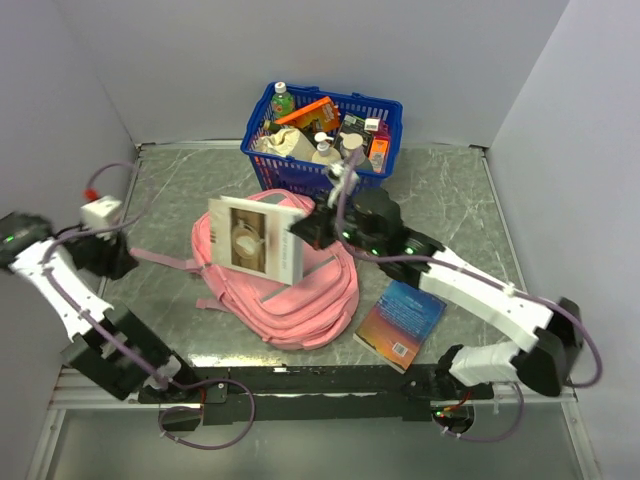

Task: Pack the student bag
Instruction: Pick up the book from the center of the board, then place the book at the center of the board, then move the book to the center of the board.

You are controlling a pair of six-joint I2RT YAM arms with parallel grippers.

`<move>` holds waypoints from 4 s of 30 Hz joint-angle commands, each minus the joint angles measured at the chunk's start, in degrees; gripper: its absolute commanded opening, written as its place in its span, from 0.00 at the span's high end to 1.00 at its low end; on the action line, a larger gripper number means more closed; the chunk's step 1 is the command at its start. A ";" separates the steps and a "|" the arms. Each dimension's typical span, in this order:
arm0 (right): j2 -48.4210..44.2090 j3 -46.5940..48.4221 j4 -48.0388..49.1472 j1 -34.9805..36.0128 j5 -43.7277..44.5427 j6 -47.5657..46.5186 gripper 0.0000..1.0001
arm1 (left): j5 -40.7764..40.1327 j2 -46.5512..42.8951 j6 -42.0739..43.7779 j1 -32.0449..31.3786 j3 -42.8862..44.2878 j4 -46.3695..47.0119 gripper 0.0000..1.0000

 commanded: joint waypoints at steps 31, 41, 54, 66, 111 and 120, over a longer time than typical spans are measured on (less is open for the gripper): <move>-51.82 -29.17 -60.17 -9.97 34.27 30.86 0.20 | -23.44 10.93 -32.30 -88.47 -2.23 28.33 0.37; -54.19 -40.74 -47.46 -9.97 12.67 39.56 0.00 | -30.66 9.19 -33.35 -90.58 -10.47 32.35 0.29; -55.16 -43.57 -50.46 -9.79 14.50 42.37 0.00 | -52.80 8.03 -41.69 -101.40 -20.69 48.79 0.33; -56.66 -44.73 -48.85 -9.97 17.75 40.98 0.00 | -41.22 3.47 -48.37 -102.80 -14.89 36.60 0.04; -54.98 -39.18 -51.85 -9.88 27.77 38.42 0.00 | -56.33 4.69 -47.06 -113.00 -26.75 49.85 0.04; -53.49 -40.15 -50.26 -9.88 25.75 39.57 0.00 | -68.55 0.22 -42.05 -109.85 -28.35 57.86 0.88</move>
